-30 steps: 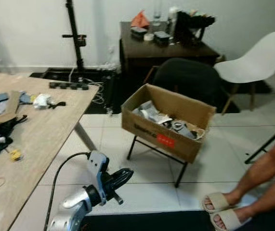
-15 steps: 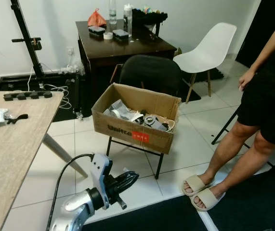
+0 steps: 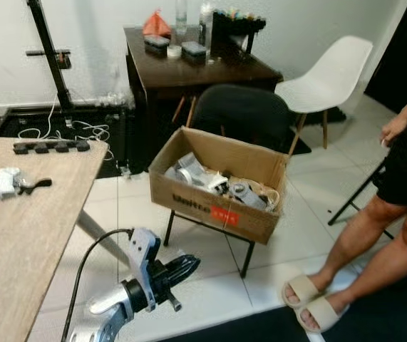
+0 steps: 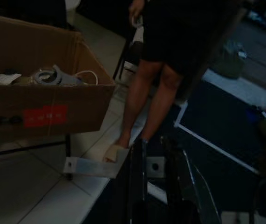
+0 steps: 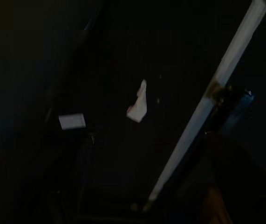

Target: Picking trash to rubbish bin

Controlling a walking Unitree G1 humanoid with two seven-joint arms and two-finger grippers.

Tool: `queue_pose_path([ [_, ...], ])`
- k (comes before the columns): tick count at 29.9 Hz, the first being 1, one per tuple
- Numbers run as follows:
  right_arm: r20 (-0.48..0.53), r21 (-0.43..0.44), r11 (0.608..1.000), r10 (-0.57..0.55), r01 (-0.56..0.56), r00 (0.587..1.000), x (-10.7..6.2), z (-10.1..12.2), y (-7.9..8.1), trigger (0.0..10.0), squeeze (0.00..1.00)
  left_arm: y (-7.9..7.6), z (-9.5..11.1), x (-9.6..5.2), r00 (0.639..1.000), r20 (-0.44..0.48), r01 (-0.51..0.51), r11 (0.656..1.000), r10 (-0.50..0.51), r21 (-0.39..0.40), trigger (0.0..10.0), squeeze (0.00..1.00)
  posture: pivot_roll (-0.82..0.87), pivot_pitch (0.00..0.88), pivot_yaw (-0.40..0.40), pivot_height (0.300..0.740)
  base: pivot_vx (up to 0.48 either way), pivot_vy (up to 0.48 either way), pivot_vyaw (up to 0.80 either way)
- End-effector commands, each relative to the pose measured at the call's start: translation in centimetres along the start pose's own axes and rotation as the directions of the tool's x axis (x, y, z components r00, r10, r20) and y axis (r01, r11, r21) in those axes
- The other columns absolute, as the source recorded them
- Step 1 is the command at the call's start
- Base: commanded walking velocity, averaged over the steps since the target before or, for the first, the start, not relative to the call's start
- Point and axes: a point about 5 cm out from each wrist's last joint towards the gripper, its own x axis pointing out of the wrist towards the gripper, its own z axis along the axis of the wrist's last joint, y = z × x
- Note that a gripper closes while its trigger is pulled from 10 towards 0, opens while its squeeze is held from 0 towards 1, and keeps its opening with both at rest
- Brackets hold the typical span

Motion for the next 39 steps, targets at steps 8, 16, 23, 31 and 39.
queue_pose_path([
  [8, -0.015, 0.01, 0.998, 0.062, -0.062, 0.998, 0.1, -0.6, 1.9, 10.0, 0.0, -0.5, -0.1, 0.2, 0.999, -0.008, 0.036, 0.999, -0.036, -0.008, 10.0, 0.0, -0.07, 0.184, 0.048, 0.74, 0.387, 0.0, -0.78],
  [16, -0.008, 0.023, 0.998, 0.065, -0.065, 0.998, 0.2, -0.6, 1.9, 10.0, 0.0, -0.7, 0.3, 0.6, 0.999, 0.002, 0.045, 0.999, -0.045, 0.0, 10.0, 0.0, -0.07, 0.187, 0.05, 0.74, 0.387, 0.0, -0.1],
  [23, -0.008, 0.026, 0.997, 0.068, -0.068, 0.998, 0.1, -0.6, 2.0, 10.0, 0.0, -1.4, 0.2, 1.0, 0.998, 0.006, 0.07, 0.998, -0.07, -0.008, 10.0, 0.0, -0.07, 0.189, 0.051, 0.74, 0.386, 0.0, 0.0],
  [31, -0.009, 0.027, 0.997, 0.067, -0.067, 0.998, 0.1, -0.6, 1.9, 10.0, 0.0, -2.1, -0.1, 1.7, 0.996, 0.011, 0.092, 0.996, -0.092, -0.014, 10.0, 0.0, -0.08, 0.188, 0.048, 0.74, 0.385, 0.0, 0.0],
  [39, -0.008, 0.025, 0.998, 0.064, -0.064, 0.998, 0.1, -0.5, 1.7, 10.0, 0.0, -2.5, 0.6, 3.7, 0.998, 0.005, 0.067, 0.996, -0.068, 0.059, 10.0, 0.0, -0.08, 0.183, 0.043, 0.74, 0.377, 0.0, 0.0],
])
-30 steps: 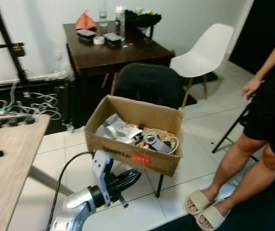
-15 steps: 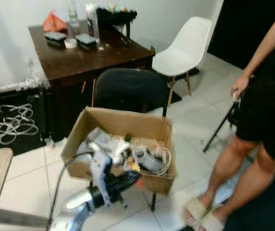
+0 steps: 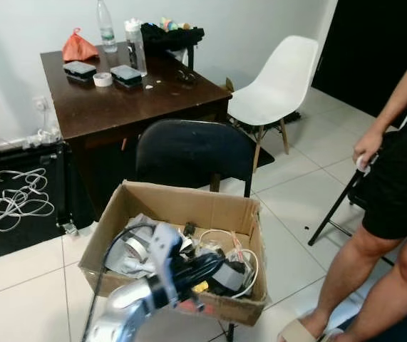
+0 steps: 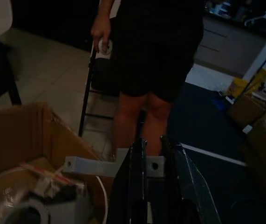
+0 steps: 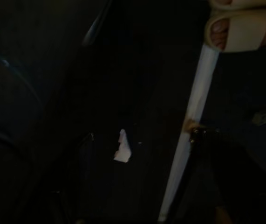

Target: Picking trash to rubbish bin

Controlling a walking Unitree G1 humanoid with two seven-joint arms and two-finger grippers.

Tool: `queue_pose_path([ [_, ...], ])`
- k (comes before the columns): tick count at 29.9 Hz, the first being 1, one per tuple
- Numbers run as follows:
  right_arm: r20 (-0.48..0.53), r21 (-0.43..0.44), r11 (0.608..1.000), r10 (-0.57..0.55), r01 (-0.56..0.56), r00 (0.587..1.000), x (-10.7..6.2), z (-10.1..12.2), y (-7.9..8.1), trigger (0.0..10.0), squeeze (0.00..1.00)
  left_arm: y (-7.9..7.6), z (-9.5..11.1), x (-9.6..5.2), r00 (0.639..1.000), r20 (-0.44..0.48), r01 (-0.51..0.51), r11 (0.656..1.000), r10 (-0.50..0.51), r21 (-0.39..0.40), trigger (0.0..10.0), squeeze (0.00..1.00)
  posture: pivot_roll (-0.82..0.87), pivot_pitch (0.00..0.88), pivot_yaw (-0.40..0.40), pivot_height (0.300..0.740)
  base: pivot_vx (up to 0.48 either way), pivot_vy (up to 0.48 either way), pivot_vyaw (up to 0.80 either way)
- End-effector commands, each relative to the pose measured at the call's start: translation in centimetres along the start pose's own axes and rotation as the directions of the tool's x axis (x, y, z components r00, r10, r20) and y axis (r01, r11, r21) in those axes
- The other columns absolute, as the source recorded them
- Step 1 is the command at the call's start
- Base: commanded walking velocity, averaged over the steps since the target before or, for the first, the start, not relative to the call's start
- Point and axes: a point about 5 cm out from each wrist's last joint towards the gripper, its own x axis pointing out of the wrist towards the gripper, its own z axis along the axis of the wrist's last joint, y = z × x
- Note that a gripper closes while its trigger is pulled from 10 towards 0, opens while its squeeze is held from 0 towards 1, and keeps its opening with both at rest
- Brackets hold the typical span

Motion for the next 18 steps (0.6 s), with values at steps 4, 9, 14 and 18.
queue_pose_path([
  [4, -0.003, 0.007, 0.999, 0.034, -0.034, 0.999, 0.1, -0.3, 1.0, 10.0, 0.0, 1.1, 0.1, 1.1, 0.989, -0.016, -0.148, 0.988, 0.148, 0.048, 10.0, 0.0, -0.08, 0.183, 0.042, 0.74, 0.075, 0.0, 0.0],
  [9, -0.003, 0.004, 0.999, 0.034, -0.034, 0.999, 0.1, -0.3, 1.0, 10.0, 0.0, 2.2, -0.8, 2.7, 0.94, -0.088, -0.32, 0.943, 0.328, 0.095, 10.0, 0.0, -0.09, 0.183, 0.042, 0.74, 0.0, 0.0, 0.0],
  [14, -0.003, 0.008, 0.999, 0.033, -0.033, 0.999, 0.1, -0.3, 1.0, 10.0, 0.0, 2.7, -2.2, 3.5, 0.88, -0.163, -0.422, 0.891, 0.447, 0.167, 10.0, 0.0, -0.1, 0.184, 0.045, 0.74, 0.0, 0.0, 0.0],
  [18, -0.004, 0.008, 0.999, 0.032, -0.032, 0.999, 0.1, -0.3, 1.1, 10.0, 0.0, 2.9, -2.8, 3.6, 0.852, -0.184, -0.449, 0.865, 0.49, 0.225, 10.0, 0.0, -0.1, 0.186, 0.046, 0.74, 0.0, 0.0, 0.0],
])
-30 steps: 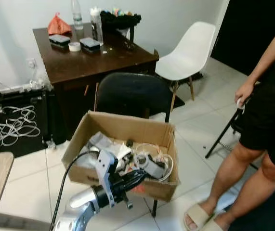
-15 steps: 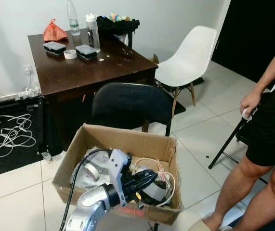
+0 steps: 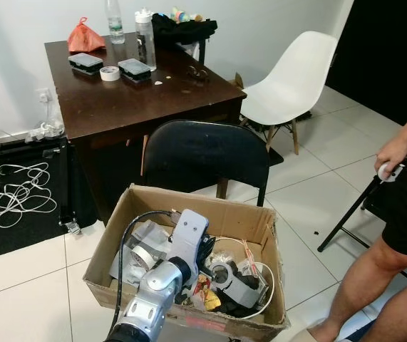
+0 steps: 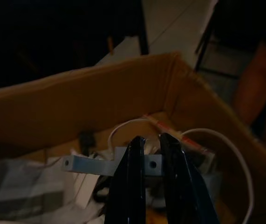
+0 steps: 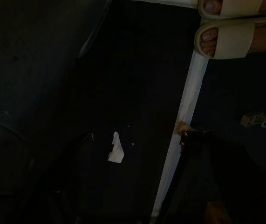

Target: Picking trash to rubbish bin

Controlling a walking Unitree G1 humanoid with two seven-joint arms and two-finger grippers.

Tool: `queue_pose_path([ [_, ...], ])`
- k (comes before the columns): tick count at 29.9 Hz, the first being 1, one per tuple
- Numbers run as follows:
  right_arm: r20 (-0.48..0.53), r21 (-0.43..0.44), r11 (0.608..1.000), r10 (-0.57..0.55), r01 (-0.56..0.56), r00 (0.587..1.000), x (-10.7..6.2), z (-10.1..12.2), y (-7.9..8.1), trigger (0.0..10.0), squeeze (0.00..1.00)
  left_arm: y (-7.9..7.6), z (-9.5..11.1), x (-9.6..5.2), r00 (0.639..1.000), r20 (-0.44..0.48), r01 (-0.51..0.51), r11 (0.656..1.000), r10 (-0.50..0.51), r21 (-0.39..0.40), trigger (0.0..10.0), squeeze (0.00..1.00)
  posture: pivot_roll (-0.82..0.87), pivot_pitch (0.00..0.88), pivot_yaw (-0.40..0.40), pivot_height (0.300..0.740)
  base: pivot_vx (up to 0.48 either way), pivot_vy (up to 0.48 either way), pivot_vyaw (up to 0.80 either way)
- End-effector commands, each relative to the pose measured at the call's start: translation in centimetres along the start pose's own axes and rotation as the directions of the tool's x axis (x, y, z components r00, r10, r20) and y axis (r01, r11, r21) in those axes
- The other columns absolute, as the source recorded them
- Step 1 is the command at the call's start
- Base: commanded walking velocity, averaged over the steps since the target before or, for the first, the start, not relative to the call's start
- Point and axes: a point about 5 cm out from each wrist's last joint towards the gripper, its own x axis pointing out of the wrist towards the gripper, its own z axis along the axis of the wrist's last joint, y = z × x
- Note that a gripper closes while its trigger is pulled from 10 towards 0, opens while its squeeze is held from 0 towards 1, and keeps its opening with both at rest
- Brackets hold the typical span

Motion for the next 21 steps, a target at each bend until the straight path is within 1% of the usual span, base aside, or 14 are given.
queue_pose_path([
  [1, 0.004, 0.012, 0.998, 0.06, -0.06, 0.998, 0.2, -0.1, 1.9, 10.0, 0.0, -0.5, -0.5, 0.2, 1.0, -0.02, -0.015, 1.0, 0.015, 0.01, 10.0, 0.0, -0.1, 0.187, 0.047, 0.74, 0.0, 0.0, 0.0],
  [2, 0.004, 0.012, 0.998, 0.06, -0.06, 0.998, 0.2, -0.1, 1.9, 10.0, 0.0, -0.5, -0.6, 0.3, 0.999, -0.023, -0.032, 0.999, 0.032, 0.009, 10.0, 0.0, -0.1, 0.188, 0.048, 0.74, 0.0, 0.0, 0.0],
  [5, 0.004, 0.012, 0.998, 0.06, -0.06, 0.998, 0.2, -0.1, 1.9, 10.0, 0.0, -0.5, -0.6, 0.3, 0.999, -0.023, -0.032, 0.999, 0.032, 0.009, 10.0, 0.0, -0.1, 0.188, 0.048, 0.74, 0.0, 0.0, 0.0],
  [6, 0.003, 0.012, 0.998, 0.06, -0.06, 0.998, 0.2, -0.1, 1.9, 10.0, 0.0, -0.5, -0.7, 0.4, 0.999, -0.025, -0.045, 0.999, 0.046, 0.016, 10.0, 0.0, -0.1, 0.188, 0.048, 0.74, 0.0, 0.0, 0.0],
  [7, 0.002, 0.012, 0.998, 0.06, -0.06, 0.998, 0.2, -0.1, 1.9, 10.0, 0.0, -0.7, -0.8, 0.6, 0.999, -0.027, -0.04, 0.999, 0.04, 0.008, 10.0, 1.0, -0.1, 0.189, 0.05, 0.74, 0.0, 0.0, 0.0],
  [8, 0.002, 0.012, 0.998, 0.06, -0.06, 0.998, 0.2, -0.1, 1.9, 10.0, 0.0, -0.9, -0.9, 0.6, 0.999, -0.027, -0.028, 1.0, 0.028, -0.003, 10.0, 1.0, -0.1, 0.189, 0.05, 0.74, 0.0, 0.0, 0.0],
  [12, 0.004, 0.013, 0.998, 0.063, -0.063, 0.998, 0.2, -0.1, 2.0, 10.0, 0.0, -1.5, -1.0, 0.7, 1.0, -0.019, 0.003, 1.0, -0.003, 0.002, 10.0, 1.0, -0.09, 0.188, 0.052, 0.74, 0.0, 0.0, 0.0],
  [18, 0.007, 0.014, 0.998, 0.064, -0.065, 0.998, 0.2, 0.0, 2.0, 10.0, 0.0, -1.6, -0.9, 0.8, 1.0, 0.0, -0.003, 0.999, 0.003, -0.032, 10.0, 1.0, -0.09, 0.187, 0.053, 0.74, 0.0, 0.0, 0.0],
  [19, 0.007, 0.014, 0.998, 0.064, -0.064, 0.998, 0.2, 0.0, 2.0, 10.0, 0.0, -1.5, -0.8, 0.8, 1.0, 0.008, -0.01, 0.999, 0.011, -0.049, 10.0, 1.0, -0.09, 0.187, 0.053, 0.74, 0.0, 0.0, 0.0],
  [20, 0.007, 0.013, 0.998, 0.064, -0.064, 0.998, 0.2, 0.0, 2.0, 10.0, 0.0, -1.3, -0.5, 0.8, 1.0, 0.024, -0.004, 0.994, 0.007, -0.107, 10.0, 1.0, -0.09, 0.189, 0.052, 0.74, 0.0, 0.0, 0.0],
  [21, 0.007, 0.013, 0.998, 0.064, -0.064, 0.998, 0.2, 0.0, 2.0, 10.0, 0.0, -1.2, -0.4, 0.8, 0.999, 0.037, 0.003, 0.989, 0.003, -0.149, 10.0, 1.0, -0.09, 0.189, 0.052, 0.74, 0.0, 0.0, 0.0],
])
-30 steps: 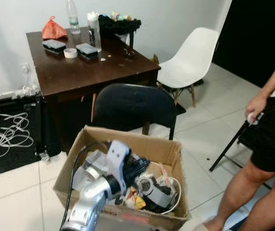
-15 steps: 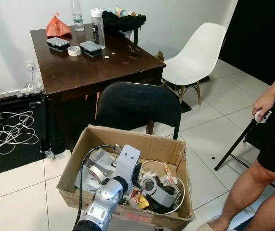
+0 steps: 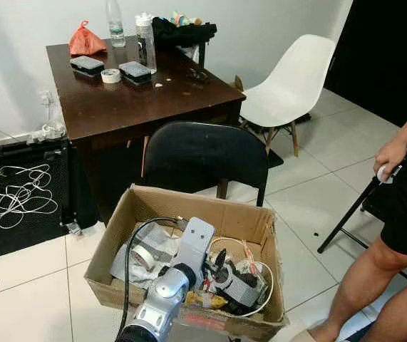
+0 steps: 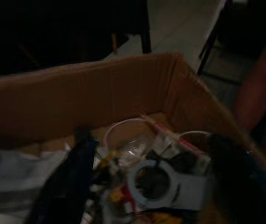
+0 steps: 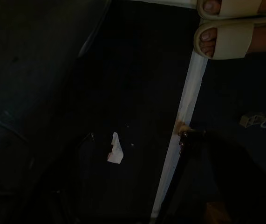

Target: Picking trash to rubbish bin

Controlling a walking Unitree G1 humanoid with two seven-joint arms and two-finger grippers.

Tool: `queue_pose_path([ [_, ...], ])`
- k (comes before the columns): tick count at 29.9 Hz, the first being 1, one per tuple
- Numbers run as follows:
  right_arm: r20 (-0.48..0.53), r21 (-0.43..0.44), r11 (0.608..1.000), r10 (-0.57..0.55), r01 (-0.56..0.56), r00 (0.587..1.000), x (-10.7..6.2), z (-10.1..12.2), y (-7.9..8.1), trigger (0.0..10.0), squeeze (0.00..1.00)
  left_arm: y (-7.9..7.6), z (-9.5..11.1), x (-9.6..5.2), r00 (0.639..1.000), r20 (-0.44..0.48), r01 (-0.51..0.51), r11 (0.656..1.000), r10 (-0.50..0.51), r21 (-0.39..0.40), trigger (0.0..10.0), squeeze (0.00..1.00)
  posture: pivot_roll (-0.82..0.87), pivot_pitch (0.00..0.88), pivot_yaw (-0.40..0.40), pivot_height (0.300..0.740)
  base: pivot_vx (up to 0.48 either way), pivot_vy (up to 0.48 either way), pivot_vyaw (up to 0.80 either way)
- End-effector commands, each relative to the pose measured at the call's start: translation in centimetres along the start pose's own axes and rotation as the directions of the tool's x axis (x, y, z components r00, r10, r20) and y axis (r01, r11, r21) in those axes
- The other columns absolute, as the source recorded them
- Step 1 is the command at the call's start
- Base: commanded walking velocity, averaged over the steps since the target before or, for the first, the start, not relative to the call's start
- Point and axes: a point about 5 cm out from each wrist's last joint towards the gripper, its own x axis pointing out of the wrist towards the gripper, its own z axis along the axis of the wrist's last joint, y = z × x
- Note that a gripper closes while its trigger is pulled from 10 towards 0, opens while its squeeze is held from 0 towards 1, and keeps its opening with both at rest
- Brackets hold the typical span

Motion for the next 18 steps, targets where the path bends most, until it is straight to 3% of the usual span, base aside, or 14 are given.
queue_pose_path([
  [1, 0.007, 0.013, 0.998, 0.065, -0.065, 0.998, 0.2, 0.0, 2.0, 10.0, 0.0, -0.5, 0.2, 0.2, 1.0, 0.018, 0.017, 0.998, -0.016, -0.067, 10.0, 1.0, -0.09, 0.189, 0.052, 0.74, 0.0, 0.0, 0.0],
  [2, 0.007, 0.011, 0.998, 0.065, -0.065, 0.998, 0.2, 0.0, 2.0, 10.0, 0.0, -0.3, 0.6, 0.0, 0.997, 0.056, 0.069, 0.987, -0.062, -0.146, 10.0, 0.0, -0.09, 0.189, 0.051, 0.74, 0.0, 0.0, 0.0],
  [7, 0.006, 0.01, 0.998, 0.065, -0.065, 0.998, 0.2, 0.0, 1.9, 10.0, 0.0, 1.2, 0.7, -1.0, 0.989, 0.103, 0.133, 0.959, -0.11, -0.251, 10.0, 0.0, -0.09, 0.192, 0.051, 0.74, 0.0, 0.0, 0.0],
  [10, 0.006, 0.009, 0.998, 0.066, -0.066, 0.998, 0.2, 0.0, 2.0, 10.0, 0.0, 2.2, 0.3, -1.8, 0.987, 0.109, 0.14, 0.956, -0.115, -0.259, 10.0, 0.0, -0.09, 0.192, 0.053, 0.74, 0.0, 0.0, 0.0],
  [12, 0.007, 0.01, 0.998, 0.068, -0.068, 0.998, 0.2, 0.0, 2.0, 10.0, 0.0, 4.2, -1.5, -3.3, 0.995, 0.056, 0.091, 0.96, -0.079, -0.266, 10.0, 0.0, -0.09, 0.191, 0.054, 0.74, 0.0, 0.0, 0.0],
  [16, 0.007, 0.009, 0.998, 0.069, -0.069, 0.998, 0.2, 0.0, 2.0, 10.0, 0.0, 5.1, -2.4, -4.2, 0.998, 0.032, 0.067, 0.959, -0.06, -0.274, 10.0, 0.0, -0.08, 0.191, 0.054, 0.74, -0.222, 0.0, 0.0],
  [18, 0.006, 0.008, 0.998, 0.069, -0.069, 0.998, 0.2, 0.0, 2.0, 10.0, 0.0, 6.2, -3.6, -5.4, 0.999, -0.02, 0.024, 0.96, -0.031, -0.279, 10.0, 0.0, -0.08, 0.19, 0.053, 0.74, -0.358, 0.0, 0.0],
])
